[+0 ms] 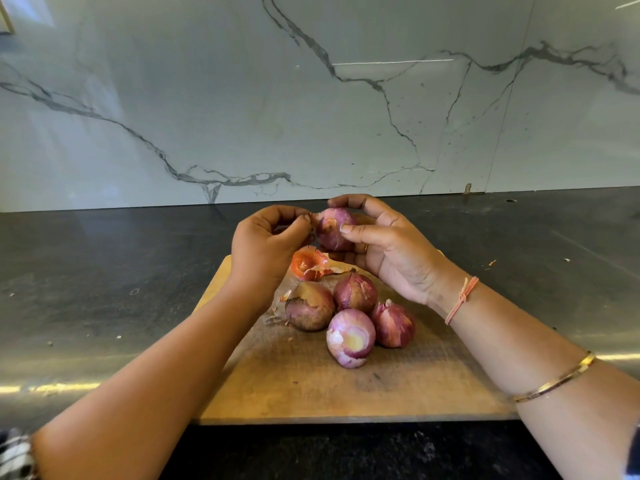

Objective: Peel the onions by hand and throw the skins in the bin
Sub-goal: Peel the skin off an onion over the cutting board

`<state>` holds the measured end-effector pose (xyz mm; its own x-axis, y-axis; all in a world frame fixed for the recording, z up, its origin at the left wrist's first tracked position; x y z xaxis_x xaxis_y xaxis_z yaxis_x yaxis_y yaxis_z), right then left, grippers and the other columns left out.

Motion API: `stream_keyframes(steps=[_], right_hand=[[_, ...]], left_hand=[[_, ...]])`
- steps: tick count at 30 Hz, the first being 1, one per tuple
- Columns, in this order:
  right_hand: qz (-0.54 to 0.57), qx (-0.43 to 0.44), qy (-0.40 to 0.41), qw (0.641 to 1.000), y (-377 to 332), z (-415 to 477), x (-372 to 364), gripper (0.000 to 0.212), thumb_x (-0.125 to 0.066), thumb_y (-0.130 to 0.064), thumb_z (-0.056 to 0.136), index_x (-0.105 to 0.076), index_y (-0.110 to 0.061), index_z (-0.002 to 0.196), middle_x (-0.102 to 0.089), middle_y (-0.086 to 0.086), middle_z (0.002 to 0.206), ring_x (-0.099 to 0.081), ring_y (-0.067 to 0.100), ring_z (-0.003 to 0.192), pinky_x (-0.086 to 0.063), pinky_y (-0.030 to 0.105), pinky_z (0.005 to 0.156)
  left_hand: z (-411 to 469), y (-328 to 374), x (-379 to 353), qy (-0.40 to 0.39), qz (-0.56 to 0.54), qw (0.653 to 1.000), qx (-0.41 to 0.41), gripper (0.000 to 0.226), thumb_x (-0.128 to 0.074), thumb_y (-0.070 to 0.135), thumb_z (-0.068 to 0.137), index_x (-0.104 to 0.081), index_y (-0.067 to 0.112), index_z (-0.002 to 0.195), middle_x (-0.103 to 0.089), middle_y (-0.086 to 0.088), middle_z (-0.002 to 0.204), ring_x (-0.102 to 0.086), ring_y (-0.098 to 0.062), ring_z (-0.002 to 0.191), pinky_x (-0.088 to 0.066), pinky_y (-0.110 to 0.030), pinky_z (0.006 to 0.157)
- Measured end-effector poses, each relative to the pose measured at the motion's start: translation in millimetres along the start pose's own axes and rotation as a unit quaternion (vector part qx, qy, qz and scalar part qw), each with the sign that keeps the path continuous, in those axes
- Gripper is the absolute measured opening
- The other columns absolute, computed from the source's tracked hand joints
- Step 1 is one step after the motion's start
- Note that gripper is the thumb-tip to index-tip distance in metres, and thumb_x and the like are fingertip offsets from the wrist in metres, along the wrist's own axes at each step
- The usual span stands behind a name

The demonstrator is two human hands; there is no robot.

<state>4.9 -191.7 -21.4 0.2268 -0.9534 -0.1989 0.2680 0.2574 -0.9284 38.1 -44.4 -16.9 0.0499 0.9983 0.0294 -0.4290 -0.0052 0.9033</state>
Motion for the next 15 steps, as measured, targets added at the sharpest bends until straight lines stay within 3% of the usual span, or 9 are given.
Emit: stream_keyframes(steps=[5, 15], right_hand=[[0.008, 0.011, -0.011, 1.0, 1.0, 0.7, -0.5, 0.034, -0.056, 0.007, 0.08, -0.056, -0.011, 0.109, -0.066, 0.012, 0.103, -0.064, 0.028, 0.09, -0.056, 0.035, 0.08], [0.0, 0.01, -0.027, 1.0, -1.8, -2.4, -4.4, 0.035, -0.047, 0.017, 0.087, -0.055, -0.011, 0.107, -0.064, 0.01, 0.105, -0.066, 0.022, 0.089, -0.057, 0.034, 0.081]], left_hand=[[1.5, -6.5, -2.4, 0.002, -0.092, 0.994, 0.066, 0.017, -0.06, 0.001, 0.089, -0.068, 0.011, 0.077, -0.068, 0.001, 0.069, -0.065, -0.007, 0.065, -0.055, -0.021, 0.072], [3.4, -10.7, -2.0, 0.021, -0.141, 0.982, 0.121, 0.014, -0.057, 0.001, 0.09, -0.066, 0.004, 0.08, -0.067, -0.007, 0.072, -0.065, -0.01, 0.066, -0.058, -0.022, 0.074]])
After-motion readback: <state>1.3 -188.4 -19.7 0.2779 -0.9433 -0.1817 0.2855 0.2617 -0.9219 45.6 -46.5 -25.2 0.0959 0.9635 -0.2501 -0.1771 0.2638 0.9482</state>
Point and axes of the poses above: each hand's wrist, its own z-axis towards the middle knuckle, its own x-axis out of the back of the hand, y = z × x, the point moved 5 cm from there along z, towards the middle knuckle
